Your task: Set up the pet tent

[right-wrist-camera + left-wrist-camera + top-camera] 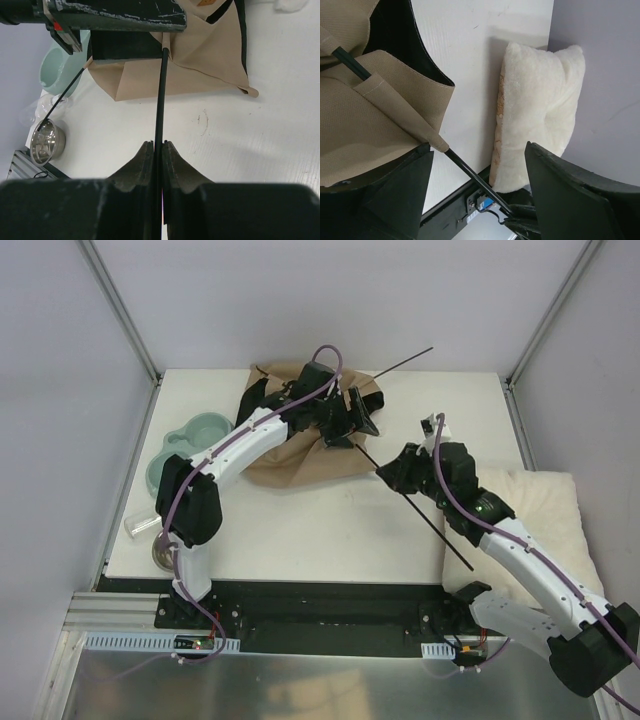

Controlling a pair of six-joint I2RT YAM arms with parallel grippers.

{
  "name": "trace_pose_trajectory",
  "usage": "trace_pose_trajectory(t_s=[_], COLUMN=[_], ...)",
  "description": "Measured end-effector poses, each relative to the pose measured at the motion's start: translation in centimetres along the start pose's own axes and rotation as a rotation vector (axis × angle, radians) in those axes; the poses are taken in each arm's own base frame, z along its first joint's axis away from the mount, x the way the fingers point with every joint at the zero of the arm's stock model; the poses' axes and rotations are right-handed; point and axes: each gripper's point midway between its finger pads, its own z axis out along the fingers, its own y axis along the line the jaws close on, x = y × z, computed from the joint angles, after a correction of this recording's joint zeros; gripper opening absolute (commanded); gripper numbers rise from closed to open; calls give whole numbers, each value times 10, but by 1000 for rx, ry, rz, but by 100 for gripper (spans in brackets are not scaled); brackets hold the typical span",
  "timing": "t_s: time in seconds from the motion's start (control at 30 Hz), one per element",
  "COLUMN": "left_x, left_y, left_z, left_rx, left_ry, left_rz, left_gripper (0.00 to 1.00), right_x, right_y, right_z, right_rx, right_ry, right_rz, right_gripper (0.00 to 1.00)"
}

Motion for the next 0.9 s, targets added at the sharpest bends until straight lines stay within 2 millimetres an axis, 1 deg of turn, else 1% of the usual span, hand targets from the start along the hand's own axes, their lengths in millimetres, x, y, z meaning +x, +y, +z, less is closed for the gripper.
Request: trace_pose_trajectory(t_s=[0.07, 0.13, 0.43, 0.5, 0.67, 0.77, 0.8, 0.87, 0.9], left_x=[1, 3, 6, 8, 20, 32, 36, 41, 42], left_y=[2, 5, 7, 5, 2, 2, 2, 2, 2], left_z=[1, 2, 3, 4, 7, 11, 11, 12, 12], left_rx=[-4, -13, -22, -22, -23, -29, -32, -35, -38], left_ry=[2, 8, 16, 21, 42, 67, 74, 86, 88], left_rz=[-14, -29, -51, -52, -43, -37, -36, -32, -33], left_gripper=[63, 57, 49, 49, 56, 56, 53, 46, 40], right_x=[2, 4, 5, 4, 5, 6, 7, 7, 7], right_y=[1, 1, 3, 3, 2, 2, 2, 4, 5], right_z=[0, 1, 3, 3, 5, 6, 7, 8, 8], right_rx=[-7, -14, -33, -33, -26, -27, -29, -36, -37], right_ry=[6, 9, 4, 0, 1, 8, 9, 10, 10], right_rz=[3, 5, 7, 8, 9, 10, 11, 11, 11], right_gripper=[0, 0, 0, 0, 0, 0, 0, 0, 0])
